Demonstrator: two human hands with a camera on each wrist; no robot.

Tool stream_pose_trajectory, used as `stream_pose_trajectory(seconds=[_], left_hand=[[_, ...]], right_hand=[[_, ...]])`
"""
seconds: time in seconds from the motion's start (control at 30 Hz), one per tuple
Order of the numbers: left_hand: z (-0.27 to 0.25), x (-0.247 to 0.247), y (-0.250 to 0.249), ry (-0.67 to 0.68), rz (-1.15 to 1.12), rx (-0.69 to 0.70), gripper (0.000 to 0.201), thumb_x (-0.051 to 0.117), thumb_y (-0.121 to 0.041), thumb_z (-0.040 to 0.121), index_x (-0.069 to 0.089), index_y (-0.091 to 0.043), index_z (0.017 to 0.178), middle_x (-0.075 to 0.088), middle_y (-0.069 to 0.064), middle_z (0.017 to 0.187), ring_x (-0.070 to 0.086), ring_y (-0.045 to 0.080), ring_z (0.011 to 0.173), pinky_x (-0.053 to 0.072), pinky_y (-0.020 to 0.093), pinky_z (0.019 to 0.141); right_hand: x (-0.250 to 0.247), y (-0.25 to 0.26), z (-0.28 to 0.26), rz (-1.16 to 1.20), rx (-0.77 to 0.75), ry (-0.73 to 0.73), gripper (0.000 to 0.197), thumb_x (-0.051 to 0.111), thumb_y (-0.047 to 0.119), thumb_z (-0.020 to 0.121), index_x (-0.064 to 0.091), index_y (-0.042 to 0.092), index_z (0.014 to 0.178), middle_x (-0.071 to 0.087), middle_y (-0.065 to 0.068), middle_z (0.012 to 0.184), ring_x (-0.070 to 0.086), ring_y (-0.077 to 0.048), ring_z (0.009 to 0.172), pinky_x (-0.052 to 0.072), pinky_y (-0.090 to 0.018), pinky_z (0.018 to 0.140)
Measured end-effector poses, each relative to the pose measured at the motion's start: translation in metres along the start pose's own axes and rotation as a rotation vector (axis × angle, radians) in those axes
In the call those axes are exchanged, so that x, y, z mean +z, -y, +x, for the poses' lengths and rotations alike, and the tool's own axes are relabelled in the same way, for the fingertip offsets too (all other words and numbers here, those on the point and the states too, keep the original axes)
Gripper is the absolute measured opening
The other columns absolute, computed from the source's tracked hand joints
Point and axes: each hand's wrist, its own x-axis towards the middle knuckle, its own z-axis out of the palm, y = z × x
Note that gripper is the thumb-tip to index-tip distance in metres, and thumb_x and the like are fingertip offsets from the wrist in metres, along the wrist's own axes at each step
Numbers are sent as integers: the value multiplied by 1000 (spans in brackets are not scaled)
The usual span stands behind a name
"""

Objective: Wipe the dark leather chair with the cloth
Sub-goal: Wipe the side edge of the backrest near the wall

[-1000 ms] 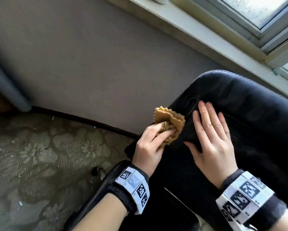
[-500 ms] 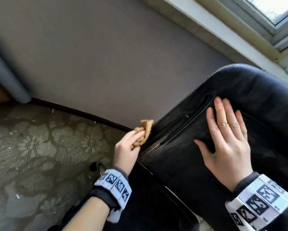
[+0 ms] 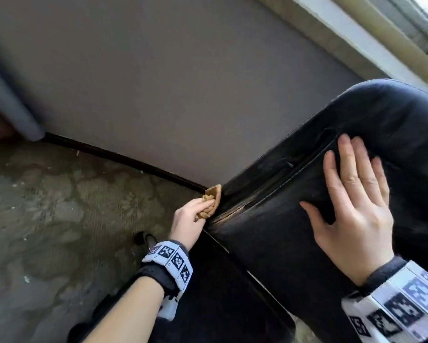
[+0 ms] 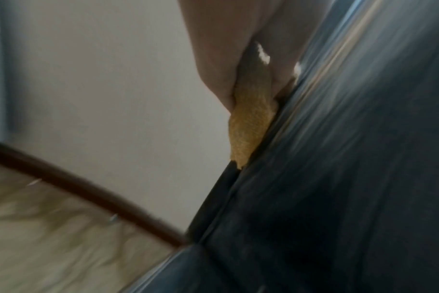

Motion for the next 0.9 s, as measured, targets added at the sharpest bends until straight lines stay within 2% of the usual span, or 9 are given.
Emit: stream_pose_trajectory(seconds=[0.1, 0.23, 0.33, 0.43, 0.53, 0.6, 0.67, 0.77, 0.9], left_hand=[[-1, 3, -60, -116, -112, 263, 57, 50, 16, 61, 68, -7, 109, 59, -1, 115, 54, 6, 109, 31, 4, 99], [-14, 22, -76, -196, -118, 539, 47, 51, 16, 69, 68, -6, 107, 58, 8, 117, 54, 19, 113, 40, 26, 102], [-23, 30, -23, -224, -53, 517, 34, 50, 10, 73, 70, -2, 97, 57, 11, 114, 54, 23, 109, 46, 35, 95], [-28, 22, 10, -163, 14, 451, 36, 52, 13, 69, 71, -3, 94, 61, 17, 109, 54, 24, 105, 46, 37, 91], [-29, 11, -10, -210, -14, 441, 52, 56, 20, 64, 68, -7, 107, 59, 7, 115, 55, 20, 108, 44, 30, 98], [-27, 12, -46, -307, -74, 484, 49, 57, 18, 72, 65, -7, 113, 57, 5, 119, 55, 21, 111, 42, 30, 101], [-28, 24, -70, -286, -110, 593, 36, 55, 14, 81, 67, -3, 111, 58, 11, 121, 53, 25, 115, 41, 34, 102], [-27, 40, -48, -221, -89, 637, 24, 54, 6, 87, 69, 1, 105, 58, 17, 122, 51, 28, 119, 44, 40, 99], [-35, 43, 1, -228, -35, 522, 38, 55, 16, 79, 66, -2, 110, 57, 14, 123, 52, 25, 119, 45, 39, 99]], right_hand=[[-1, 0, 0, -7, -1, -3, 62, 67, 14, 79, 44, -6, 133, 32, -24, 145, 28, -35, 139, 21, -48, 116], [-1, 1, 1, -3, 3, -9, 61, 67, 13, 79, 44, -6, 133, 32, -23, 146, 28, -35, 138, 20, -47, 116], [2, 2, -1, -3, 12, 0, 61, 67, 13, 79, 45, -6, 132, 32, -24, 145, 28, -36, 138, 21, -48, 115], [2, -4, -3, -30, 11, 0, 61, 67, 14, 80, 45, -6, 132, 32, -25, 146, 28, -37, 138, 21, -48, 115], [1, -6, -4, -47, 13, 8, 62, 68, 15, 79, 44, -5, 133, 30, -24, 146, 26, -36, 139, 19, -47, 116], [1, -5, -4, -42, 16, 6, 62, 68, 15, 79, 44, -5, 133, 31, -25, 146, 26, -36, 139, 20, -48, 116], [0, -4, -3, -38, 12, 13, 62, 67, 15, 79, 44, -6, 133, 31, -25, 146, 26, -37, 139, 20, -49, 115], [0, -7, -3, -40, 11, 26, 62, 67, 15, 79, 45, -5, 133, 30, -24, 147, 27, -37, 139, 22, -50, 115], [1, -9, -6, -57, 16, 18, 63, 67, 15, 78, 45, -5, 133, 30, -24, 147, 26, -36, 139, 22, -50, 115]])
